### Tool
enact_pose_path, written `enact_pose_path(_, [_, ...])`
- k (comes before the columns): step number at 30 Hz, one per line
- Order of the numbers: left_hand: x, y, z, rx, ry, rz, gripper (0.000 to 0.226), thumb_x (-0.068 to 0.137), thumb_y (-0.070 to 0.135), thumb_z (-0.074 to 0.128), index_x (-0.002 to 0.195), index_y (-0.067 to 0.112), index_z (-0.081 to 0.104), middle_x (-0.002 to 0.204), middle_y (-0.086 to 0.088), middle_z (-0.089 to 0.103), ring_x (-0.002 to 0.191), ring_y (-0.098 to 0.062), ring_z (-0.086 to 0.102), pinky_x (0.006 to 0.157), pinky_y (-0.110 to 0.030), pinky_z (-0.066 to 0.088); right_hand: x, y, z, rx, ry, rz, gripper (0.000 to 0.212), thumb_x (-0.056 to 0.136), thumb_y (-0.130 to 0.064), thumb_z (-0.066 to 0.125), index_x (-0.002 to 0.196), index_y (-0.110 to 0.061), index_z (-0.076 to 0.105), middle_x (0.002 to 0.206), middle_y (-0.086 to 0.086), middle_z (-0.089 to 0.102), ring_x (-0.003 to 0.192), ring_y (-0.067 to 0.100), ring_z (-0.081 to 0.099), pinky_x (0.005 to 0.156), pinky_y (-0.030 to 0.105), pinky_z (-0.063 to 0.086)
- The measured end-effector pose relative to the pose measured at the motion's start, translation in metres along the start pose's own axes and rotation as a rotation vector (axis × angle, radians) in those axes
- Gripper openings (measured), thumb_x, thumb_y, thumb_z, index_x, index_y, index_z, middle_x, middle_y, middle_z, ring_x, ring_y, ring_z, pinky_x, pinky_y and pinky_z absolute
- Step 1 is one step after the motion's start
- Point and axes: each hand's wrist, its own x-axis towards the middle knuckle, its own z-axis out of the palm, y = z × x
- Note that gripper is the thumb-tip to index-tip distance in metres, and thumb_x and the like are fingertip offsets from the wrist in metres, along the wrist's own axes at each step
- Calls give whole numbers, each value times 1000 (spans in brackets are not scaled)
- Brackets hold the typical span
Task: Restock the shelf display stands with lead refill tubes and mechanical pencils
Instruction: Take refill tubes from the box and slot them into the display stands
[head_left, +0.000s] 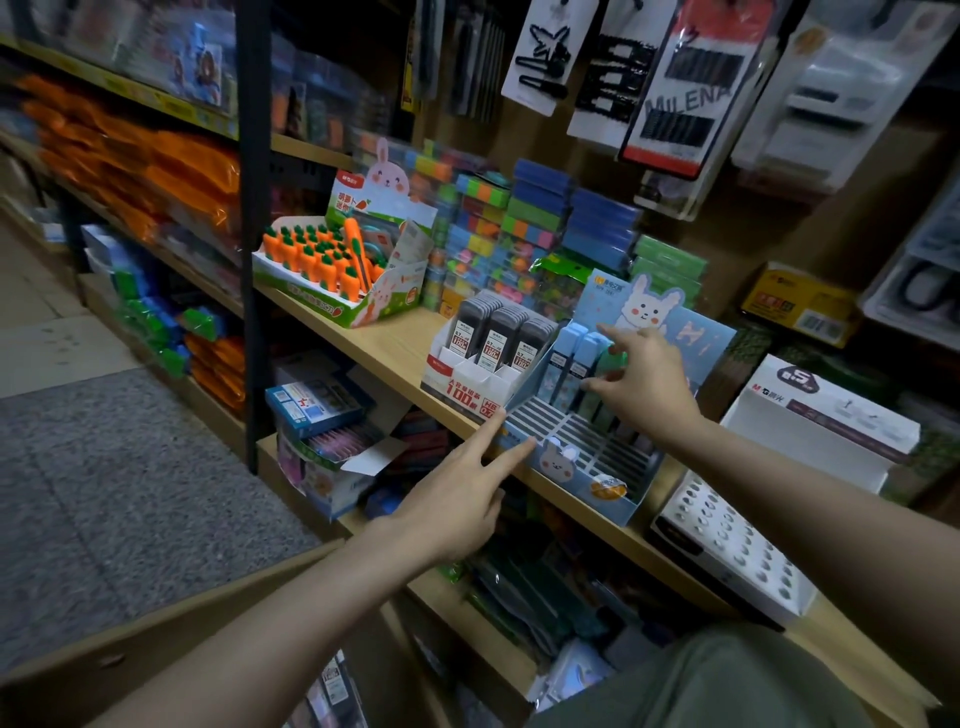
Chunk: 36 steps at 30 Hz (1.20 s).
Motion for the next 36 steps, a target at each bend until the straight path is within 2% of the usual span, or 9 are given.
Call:
enact_pose_path(3, [-15,-7,-2,-154,50,-15,62,98,18,48,149,43,21,160,18,-1,141,-7,25,101,-24,41,-23,-7,-4,177,95,-17,54,86,-15,72,136,-18,53,119,2,57,80,2,61,66,5,46])
enact_pose_path(6, [-41,-20,-2,-322,79,-179,37,96,22,56,132,31,52,139,9,50,125,-2,46,107,-26,39,-62,-24,9,335,40,-150,30,87,-19,71,116,-19,64,101,-7,63,78,-2,61,65,5,46])
enact_pose_path(9, [-85,-36,-1,-476,47,-427,14,92,13,64,105,14,65,103,-5,70,95,-17,66,89,-36,52,-103,-48,36,359,-290,-315,7,86,-23,72,92,-24,71,84,-16,68,77,-2,64,68,9,47])
enact_pose_path(13, [-170,-59,11,-518,23,-785,16,88,5,63,77,17,65,74,-4,67,64,-9,60,68,-25,48,-164,-82,93,287,-792,-466,4,82,-24,76,82,-27,73,73,-18,68,69,-10,61,64,4,43])
enact_pose_path(20, [-283,-75,98,-522,139,-1349,23,90,-5,53,72,9,57,80,-14,61,80,-21,56,71,-18,48,-269,-93,229,246,-1227,-157,14,84,-20,71,97,-13,71,94,0,70,83,9,60,69,18,43])
enact_pose_path(23, [-318,-67,140,-466,126,-1539,10,89,5,59,97,11,59,106,-16,65,97,-27,62,87,-30,51,-297,-88,271,256,-1291,10,10,85,-21,72,89,-18,63,81,-7,60,80,10,54,60,16,39])
enact_pose_path(26, [-340,-56,169,-386,-11,-1637,33,86,9,61,118,5,56,130,-19,52,115,-33,54,100,-35,44,-321,-81,304,182,-1309,110,32,82,-31,76,71,-27,46,74,-9,52,77,11,54,59,19,39])
enact_pose_path(28, [-347,-47,181,-342,-37,-1664,51,84,11,65,132,7,47,143,-18,38,124,-34,46,106,-36,38,-335,-80,317,112,-1326,124,31,80,-38,76,81,-22,50,86,-2,57,85,16,55,61,23,42])
enact_pose_path(36, [-347,-53,195,-273,184,-1730,48,80,2,72,121,12,49,130,-11,46,115,-29,54,100,-41,45,-367,-76,338,139,-1379,43,33,70,-36,84,79,-14,62,87,7,67,70,13,59,59,29,48])
